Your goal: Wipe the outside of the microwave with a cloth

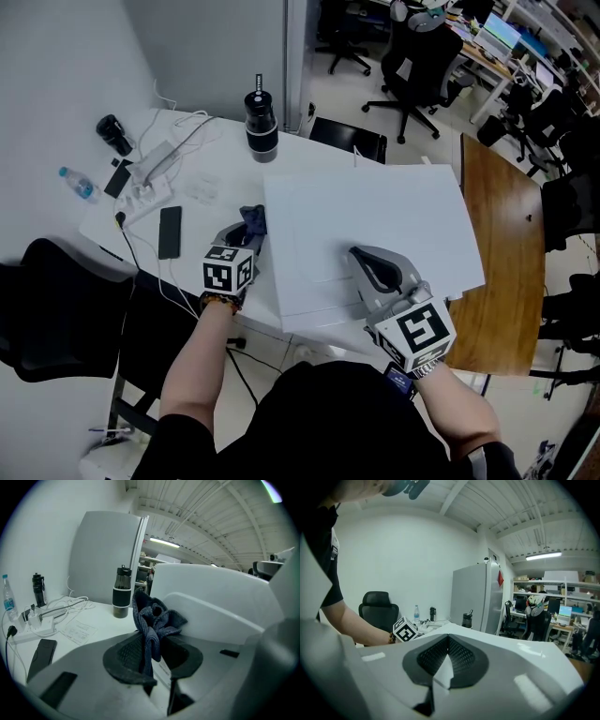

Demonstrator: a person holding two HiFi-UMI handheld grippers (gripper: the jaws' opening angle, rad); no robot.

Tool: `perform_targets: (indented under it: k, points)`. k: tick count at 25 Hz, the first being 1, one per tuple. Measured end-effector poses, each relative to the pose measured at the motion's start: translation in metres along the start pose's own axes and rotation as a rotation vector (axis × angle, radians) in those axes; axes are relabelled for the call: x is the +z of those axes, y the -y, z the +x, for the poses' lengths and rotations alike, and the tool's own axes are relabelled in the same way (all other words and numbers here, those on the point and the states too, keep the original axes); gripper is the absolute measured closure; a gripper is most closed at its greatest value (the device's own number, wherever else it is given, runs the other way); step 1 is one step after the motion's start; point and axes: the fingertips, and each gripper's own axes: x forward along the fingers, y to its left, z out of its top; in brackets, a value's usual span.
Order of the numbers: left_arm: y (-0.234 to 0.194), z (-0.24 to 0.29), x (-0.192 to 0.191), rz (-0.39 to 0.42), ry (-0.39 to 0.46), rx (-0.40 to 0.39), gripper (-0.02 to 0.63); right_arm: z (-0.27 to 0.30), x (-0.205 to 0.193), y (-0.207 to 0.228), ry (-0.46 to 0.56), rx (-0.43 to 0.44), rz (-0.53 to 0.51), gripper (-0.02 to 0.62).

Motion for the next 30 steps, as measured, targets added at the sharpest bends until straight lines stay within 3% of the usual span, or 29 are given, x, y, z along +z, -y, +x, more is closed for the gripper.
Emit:
perform_targets:
  k: [8,12,19,30]
  points:
    - [-0.004,-0.034,0.035,0.021,0.088,0.009,0.502,0.002,0.012,-0.002,0.029,0.035,-0.015,0.59]
    - [0.011,-0.069,0.065,0.064,0.174,-0.044,0.502,0.01,0.021,-0.011,0.047,0.127,-0.013,0.502]
    - [0.068,-0.138,0.117,0.171,0.321,-0.249,0.502,0.024,0.043,-0.035,0.087,0.286,-0.027,0.434]
    - [0.161,-0.201,0.126,0.266,0.343,-0.616,0.5,0.018,0.06,-0.084,0.085,0.652,-0.03,0.347]
